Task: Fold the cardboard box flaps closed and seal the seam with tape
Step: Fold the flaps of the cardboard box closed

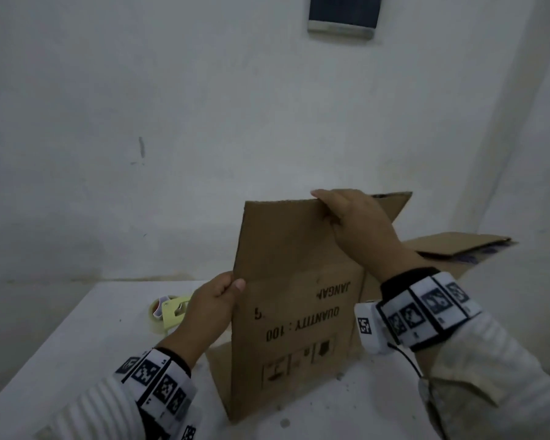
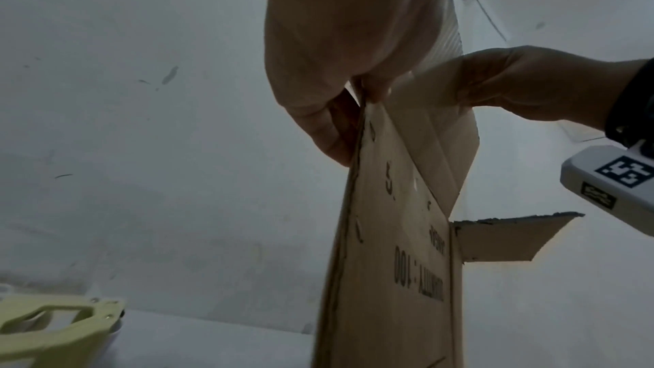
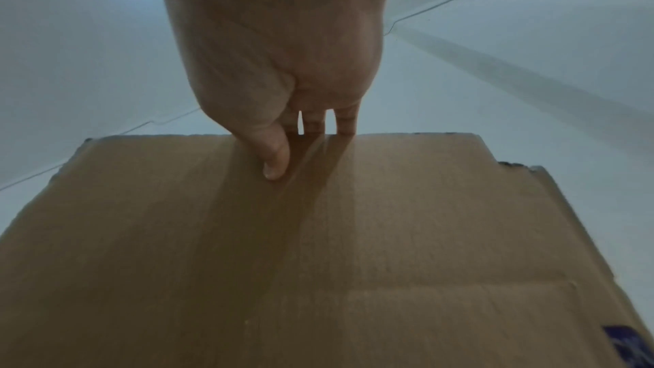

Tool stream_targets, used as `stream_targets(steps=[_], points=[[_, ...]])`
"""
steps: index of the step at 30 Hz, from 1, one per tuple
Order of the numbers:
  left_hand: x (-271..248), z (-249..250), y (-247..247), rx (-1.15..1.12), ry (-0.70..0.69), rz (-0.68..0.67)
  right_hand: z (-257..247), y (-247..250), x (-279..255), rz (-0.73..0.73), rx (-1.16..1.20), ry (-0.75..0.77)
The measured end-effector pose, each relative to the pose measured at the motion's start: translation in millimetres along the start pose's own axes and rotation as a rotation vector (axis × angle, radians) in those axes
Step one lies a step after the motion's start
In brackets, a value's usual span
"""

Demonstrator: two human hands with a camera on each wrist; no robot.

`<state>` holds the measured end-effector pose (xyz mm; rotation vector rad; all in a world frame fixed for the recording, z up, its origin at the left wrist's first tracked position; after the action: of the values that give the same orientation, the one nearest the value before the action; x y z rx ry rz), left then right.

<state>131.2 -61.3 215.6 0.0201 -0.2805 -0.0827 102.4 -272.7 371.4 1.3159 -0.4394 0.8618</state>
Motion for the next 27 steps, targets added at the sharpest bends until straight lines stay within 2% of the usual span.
stream_targets(steps=[5,8,12,18,25,27], points=[[3,-28,12,-0.109,0.175,0.065,-16,-31,-3,0.065,-0.032,0.037],[-2,-45,17,-0.145,0.251,0.048,-28,-38,-11,0.131,-0.005,0.067],[-13,-52,15,-0.191,0.318,-0.016,-34,-45,-21,0.109,-0.001,0.091],[-15,-47,5,-0.530,0.422,-0.055,-27,-41,-27,0.158,0.037,0.094],[-3,-26,3,-0.384,0.399,-0.163,-25,-39,-38,0.159,0.053,0.092],[-1,-30,10,-0.358,0.422,-0.144,-25,-40,-43,0.140,0.056,0.095]])
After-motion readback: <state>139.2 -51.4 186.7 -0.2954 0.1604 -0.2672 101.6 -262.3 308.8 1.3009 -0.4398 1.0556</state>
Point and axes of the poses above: each hand's wrist, its own x-axis towards the middle knuckle, its own y-axis out of the back of the hand, z = x × y, the point moved 7 cm from there along x, towards the middle knuckle, and after that the axes turned 13 degrees about -x, right-handed, at the moved point
